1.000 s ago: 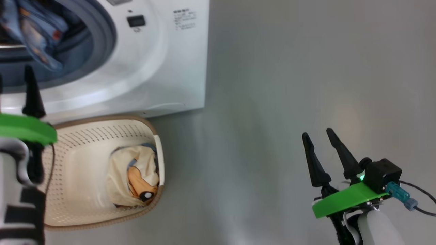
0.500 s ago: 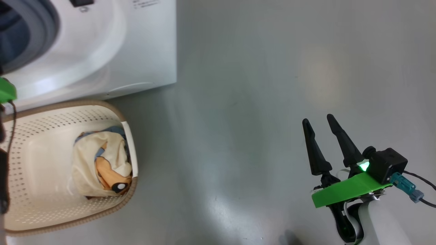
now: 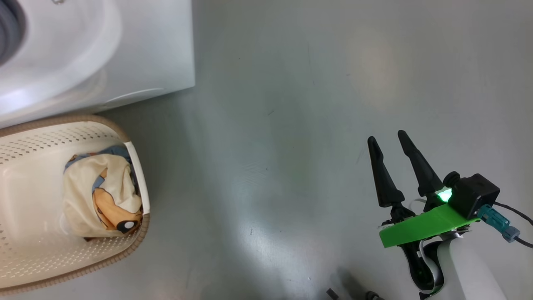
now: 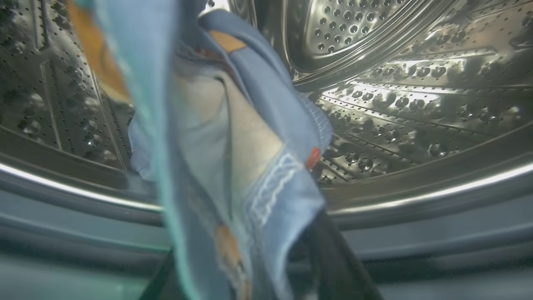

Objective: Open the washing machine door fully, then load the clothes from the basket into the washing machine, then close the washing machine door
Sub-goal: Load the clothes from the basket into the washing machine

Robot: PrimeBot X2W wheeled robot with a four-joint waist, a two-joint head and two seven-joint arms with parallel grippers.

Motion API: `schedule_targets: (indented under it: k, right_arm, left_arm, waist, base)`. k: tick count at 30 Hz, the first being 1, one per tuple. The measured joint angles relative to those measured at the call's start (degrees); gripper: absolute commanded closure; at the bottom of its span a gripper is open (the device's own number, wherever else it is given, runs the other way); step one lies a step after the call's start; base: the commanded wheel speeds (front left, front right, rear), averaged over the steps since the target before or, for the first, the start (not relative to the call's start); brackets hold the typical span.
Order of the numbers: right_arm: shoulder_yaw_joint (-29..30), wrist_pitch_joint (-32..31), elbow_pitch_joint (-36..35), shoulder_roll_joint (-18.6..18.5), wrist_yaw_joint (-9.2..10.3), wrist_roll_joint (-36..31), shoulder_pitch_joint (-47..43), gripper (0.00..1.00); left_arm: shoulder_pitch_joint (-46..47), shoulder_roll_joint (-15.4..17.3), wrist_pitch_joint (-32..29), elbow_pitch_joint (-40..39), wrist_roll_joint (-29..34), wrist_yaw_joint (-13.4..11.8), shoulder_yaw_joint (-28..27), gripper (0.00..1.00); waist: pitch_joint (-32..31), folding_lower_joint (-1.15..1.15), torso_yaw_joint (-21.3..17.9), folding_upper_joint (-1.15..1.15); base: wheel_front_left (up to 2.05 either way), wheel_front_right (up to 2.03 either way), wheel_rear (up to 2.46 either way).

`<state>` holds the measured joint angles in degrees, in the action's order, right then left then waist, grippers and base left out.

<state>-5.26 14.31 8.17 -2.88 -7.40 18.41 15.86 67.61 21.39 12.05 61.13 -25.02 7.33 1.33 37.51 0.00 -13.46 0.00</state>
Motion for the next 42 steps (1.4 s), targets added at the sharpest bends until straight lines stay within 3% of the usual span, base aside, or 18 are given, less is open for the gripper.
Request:
schedule_targets:
  k: [11,22,39,40,41,42]
  right_arm:
    - [-0.3,0.0,-0.09,0.0,0.0,0.15,0.01,0.0]
    - [-1.67,0.01,-0.88,0.02,0.0,-0.11,1.19,0.0]
    - [-2.45,0.01,-1.57,0.02,0.0,0.49,3.47,0.0]
    - [-2.5,0.01,-1.54,0.02,0.0,0.73,3.53,0.0]
    - [-2.5,0.01,-1.51,0.03,0.0,1.1,3.7,0.0]
    - [-2.47,0.01,-1.51,0.03,0.0,1.37,3.99,0.0]
  left_arm:
    - [4.61,1.47,2.09,1.46,0.01,0.0,0.27,1.0]
    - [19.28,7.51,-2.61,4.36,3.15,-0.47,3.99,1.0]
    - [27.69,8.64,-4.41,10.37,6.58,-1.64,8.5,1.0]
    - [27.85,8.64,-3.82,10.59,6.56,-2.09,8.46,0.6]
    - [27.99,8.66,-3.35,10.69,6.57,-2.09,8.51,0.0]
    - [28.15,8.67,-3.19,10.8,6.57,-2.09,8.56,0.0]
  waist:
    - [0.69,0.0,0.02,0.0]
    - [4.76,0.0,0.0,0.0]
    - [10.53,0.0,-1.5,0.0]
    - [10.6,0.0,-1.57,0.0]
    - [10.62,0.0,-1.63,0.0]
    - [10.6,0.0,-1.67,0.0]
  base:
    - [0.0,0.0,0.0]
    - [0.0,0.0,0.0]
    - [0.0,0.0,0.0]
    - [0.0,0.0,0.0]
    - [0.0,0.0,0.0]
    - [0.0,0.0,0.0]
